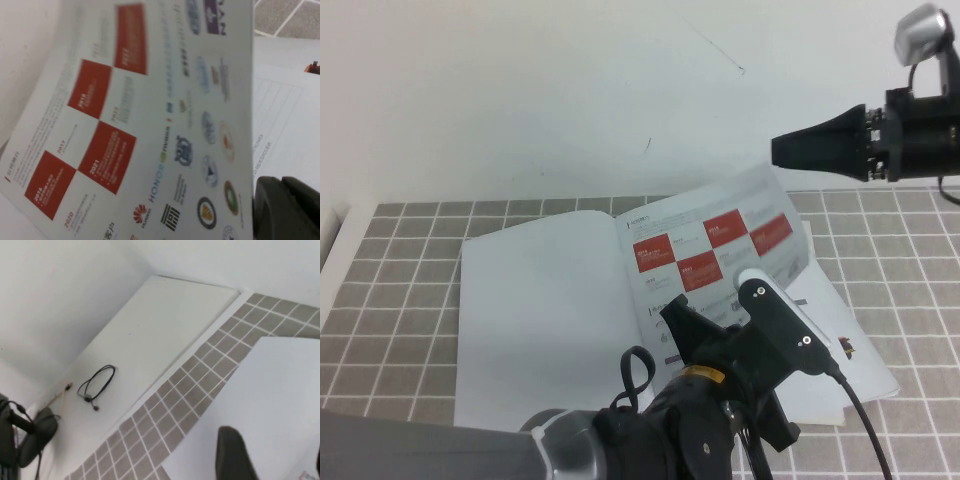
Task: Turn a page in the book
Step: Open the closed book
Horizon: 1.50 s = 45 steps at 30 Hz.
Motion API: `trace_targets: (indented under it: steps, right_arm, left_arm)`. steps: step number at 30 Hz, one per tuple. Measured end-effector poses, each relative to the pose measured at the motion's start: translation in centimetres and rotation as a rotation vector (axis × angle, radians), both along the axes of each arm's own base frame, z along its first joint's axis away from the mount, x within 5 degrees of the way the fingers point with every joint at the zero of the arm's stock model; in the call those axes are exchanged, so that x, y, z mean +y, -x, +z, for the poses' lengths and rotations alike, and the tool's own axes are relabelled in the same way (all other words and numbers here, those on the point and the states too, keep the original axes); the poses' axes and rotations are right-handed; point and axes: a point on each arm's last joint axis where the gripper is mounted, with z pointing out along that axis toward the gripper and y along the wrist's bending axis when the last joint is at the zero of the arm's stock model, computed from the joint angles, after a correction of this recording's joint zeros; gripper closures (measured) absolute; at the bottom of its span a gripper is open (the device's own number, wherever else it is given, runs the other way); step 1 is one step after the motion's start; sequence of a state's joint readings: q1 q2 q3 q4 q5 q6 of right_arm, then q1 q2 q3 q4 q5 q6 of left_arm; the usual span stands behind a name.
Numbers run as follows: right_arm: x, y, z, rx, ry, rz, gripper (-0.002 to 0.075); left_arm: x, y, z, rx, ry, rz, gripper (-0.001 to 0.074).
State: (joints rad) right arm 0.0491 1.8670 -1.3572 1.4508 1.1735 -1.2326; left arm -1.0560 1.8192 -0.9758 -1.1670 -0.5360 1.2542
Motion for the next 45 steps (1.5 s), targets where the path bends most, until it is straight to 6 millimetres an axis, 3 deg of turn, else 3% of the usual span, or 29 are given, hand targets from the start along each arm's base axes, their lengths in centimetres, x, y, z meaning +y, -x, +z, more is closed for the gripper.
trace_targets:
  steps: [5, 11, 16, 21, 24, 29, 33, 38, 45]
  right_arm:
    - [-2.7, 0.3, -0.3, -0.023, 0.127, -0.003, 0.0421]
    - [-3.8, 1.3, -2.5, 0.112, 0.388, 0.066, 0.0659]
    - [-4.3, 1.4, -3.3, 0.205, 0.490, 0.020, 0.0716]
    - [-4.7, 1.4, -4.1, 0.247, 0.546, -0.034, 0.0724]
    - [-4.8, 2.1, -5.4, 0.258, 0.536, -0.087, 0.0725]
    - [-4.0, 4.4, -8.4, 0.215, 0.436, -0.140, 0.0726]
    - [-3.0, 5.1, -9.6, 0.163, 0.385, -0.158, 0.0726]
    - [-3.1, 4.5, -10.1, 0.137, 0.420, -0.225, 0.0680]
    - [-3.5, 3.9, -12.1, 0.174, 0.460, -0.265, 0.0480]
  left_arm:
    - [0.1, -0.1, 0.1, -0.014, 0.001, 0.012, 0.0738]
    - [0.1, -0.2, 0.2, -0.023, -0.001, 0.020, 0.0738]
    - [0.2, -0.2, 0.2, -0.025, -0.003, 0.021, 0.0738]
    - [0.7, -0.6, 0.4, -0.010, -0.026, 0.021, 0.0738]
    - [2.3, -1.8, 1.7, 0.046, -0.013, 0.000, 0.0738]
    - [7.8, -5.5, 4.9, 0.145, 0.092, -0.007, 0.0738]
    - [12.9, -8.4, 5.3, 0.236, 0.176, 0.064, 0.0738]
    - [16.1, -10.5, 2.5, 0.388, 0.219, 0.110, 0.0738]
    - [15.4, -11.2, -3.3, 0.583, 0.186, 0.070, 0.0738]
